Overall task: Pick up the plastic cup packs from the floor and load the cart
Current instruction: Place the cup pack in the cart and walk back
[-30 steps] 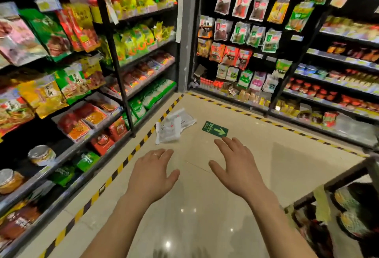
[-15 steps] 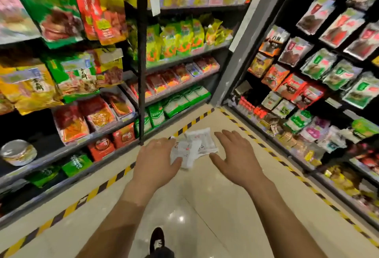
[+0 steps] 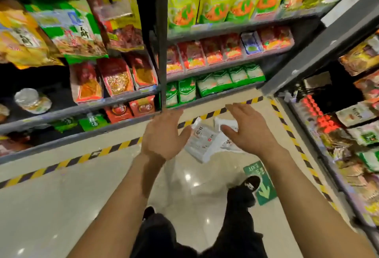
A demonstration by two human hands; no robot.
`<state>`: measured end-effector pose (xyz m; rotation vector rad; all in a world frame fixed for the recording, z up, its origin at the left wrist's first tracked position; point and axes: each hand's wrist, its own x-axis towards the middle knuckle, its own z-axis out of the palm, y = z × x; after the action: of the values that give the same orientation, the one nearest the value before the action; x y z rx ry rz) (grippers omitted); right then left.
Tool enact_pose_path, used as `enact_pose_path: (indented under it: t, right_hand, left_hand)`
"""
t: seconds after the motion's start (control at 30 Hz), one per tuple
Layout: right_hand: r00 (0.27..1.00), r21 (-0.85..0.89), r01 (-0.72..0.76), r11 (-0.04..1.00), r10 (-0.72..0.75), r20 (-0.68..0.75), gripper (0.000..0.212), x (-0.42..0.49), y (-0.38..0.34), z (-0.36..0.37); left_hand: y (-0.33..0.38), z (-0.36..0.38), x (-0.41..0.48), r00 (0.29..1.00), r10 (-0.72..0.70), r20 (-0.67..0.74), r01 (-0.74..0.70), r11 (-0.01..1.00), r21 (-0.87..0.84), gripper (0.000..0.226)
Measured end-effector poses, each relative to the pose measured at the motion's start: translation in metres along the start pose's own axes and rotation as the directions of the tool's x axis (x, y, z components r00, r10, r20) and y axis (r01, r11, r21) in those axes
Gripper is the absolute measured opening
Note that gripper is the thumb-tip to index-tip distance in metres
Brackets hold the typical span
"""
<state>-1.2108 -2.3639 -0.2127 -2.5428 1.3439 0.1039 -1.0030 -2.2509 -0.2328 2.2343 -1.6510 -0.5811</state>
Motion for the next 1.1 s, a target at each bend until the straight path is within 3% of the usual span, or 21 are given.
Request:
enact_pose_path:
  t: [0.2,0.47,0.73,0.87,1.0,1.1]
  right_hand:
    - [0.962,0.060,0.162,0.985,-0.171,0.212,0.065,0.113,0.144,0.068]
    - [0.914,0.107,0.270,0.957,-0.290,0.285,0.065,0.223,0.275,0.163]
    - [0.894,0.181,0.250,0.951,-0.298,0.335,0.069,0.274,0.333,0.364]
    - [0.894,0.179,0.264,0.948,-0.310,0.323,0.068,0.298,0.360,0.486]
    - [0.875,0.098,0.242,0.965,-0.261,0.409,0.071,0.328,0.378,0.596]
    - [0.856,0.096,0.187,0.978,-0.210,0.471,0.072,0.344,0.388,0.654]
  left_hand:
    - [0.048,0.130,0.068,0.913,-0.406,-0.037,0.402,0.912,-0.088,0.081]
    - [0.098,0.294,0.168,0.763,-0.646,0.012,0.639,0.752,-0.160,0.072]
    - [0.019,0.490,0.214,0.661,-0.750,0.015,0.734,0.643,-0.219,0.067]
    - [-0.036,0.588,0.217,0.578,-0.816,0.005,0.786,0.555,-0.273,0.067]
    - [-0.090,0.685,0.219,0.541,-0.841,0.013,0.803,0.512,-0.303,0.061]
    - [-0.113,0.741,0.221,0.459,-0.884,0.088,0.849,0.407,-0.336,0.065]
